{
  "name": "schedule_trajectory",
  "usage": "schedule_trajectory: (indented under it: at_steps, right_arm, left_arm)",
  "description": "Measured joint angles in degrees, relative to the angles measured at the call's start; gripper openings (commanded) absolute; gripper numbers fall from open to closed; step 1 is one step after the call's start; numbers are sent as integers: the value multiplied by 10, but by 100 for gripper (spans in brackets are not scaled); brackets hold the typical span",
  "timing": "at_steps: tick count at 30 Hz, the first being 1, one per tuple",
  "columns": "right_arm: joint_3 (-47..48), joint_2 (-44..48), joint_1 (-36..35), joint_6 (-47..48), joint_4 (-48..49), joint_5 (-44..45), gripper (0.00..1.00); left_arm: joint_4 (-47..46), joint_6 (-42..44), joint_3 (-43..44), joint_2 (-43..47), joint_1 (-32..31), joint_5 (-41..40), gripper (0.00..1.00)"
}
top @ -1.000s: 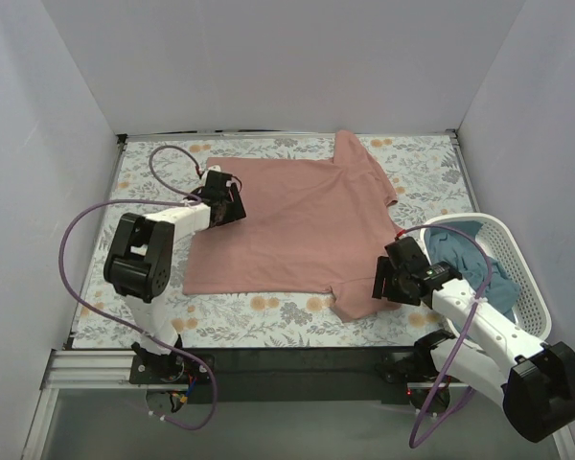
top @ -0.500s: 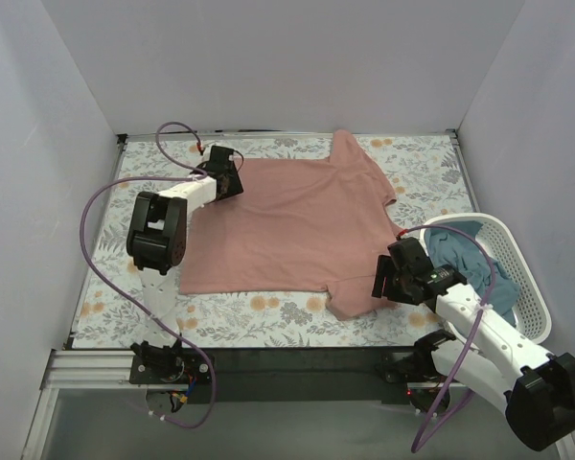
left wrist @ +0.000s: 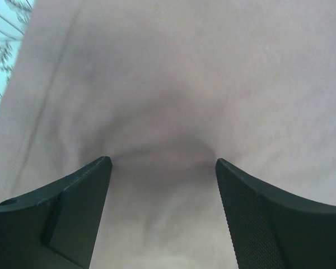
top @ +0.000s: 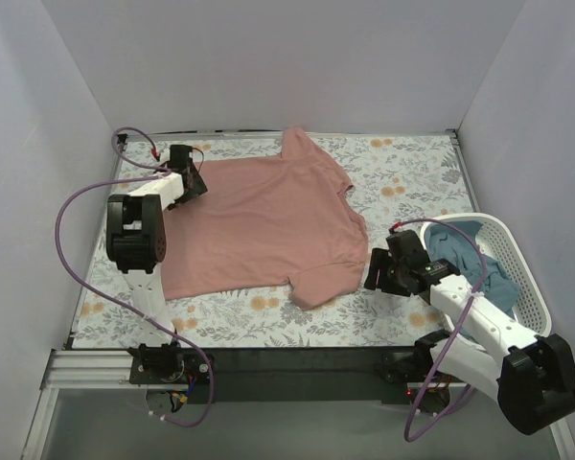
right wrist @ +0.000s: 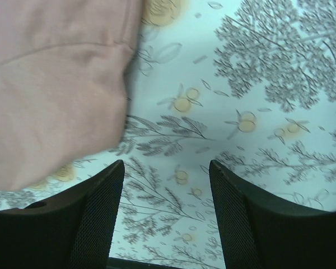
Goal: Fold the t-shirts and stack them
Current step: Flatten the tshirt out, then fold the tshirt
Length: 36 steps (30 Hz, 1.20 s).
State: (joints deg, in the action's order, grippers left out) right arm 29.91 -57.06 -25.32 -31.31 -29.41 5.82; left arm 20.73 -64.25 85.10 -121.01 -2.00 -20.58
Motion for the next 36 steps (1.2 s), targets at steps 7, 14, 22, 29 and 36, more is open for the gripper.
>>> schedule_trajectory:
  at_steps: [7,14,22,29,36]
  right_arm:
    - [-32,-12,38,-33,139,-117,68]
    - [-72,-46,40,-74,206,-186,66]
    - [-79,-81,35,-98,247,-226,44]
    - [-43,-103,29,-100,224,-235,1]
    - [162,-209,28,-72,206,-231,8]
  left_arm:
    - [17,-5,-101,158,-55,36,78]
    - [-32,-5,-259,454,-173,80,78]
    - [-52,2,-444,594,-177,125,78]
    - [-88,12,-522,623,-177,131,78]
    - [-109,21,-522,601,-177,120,78]
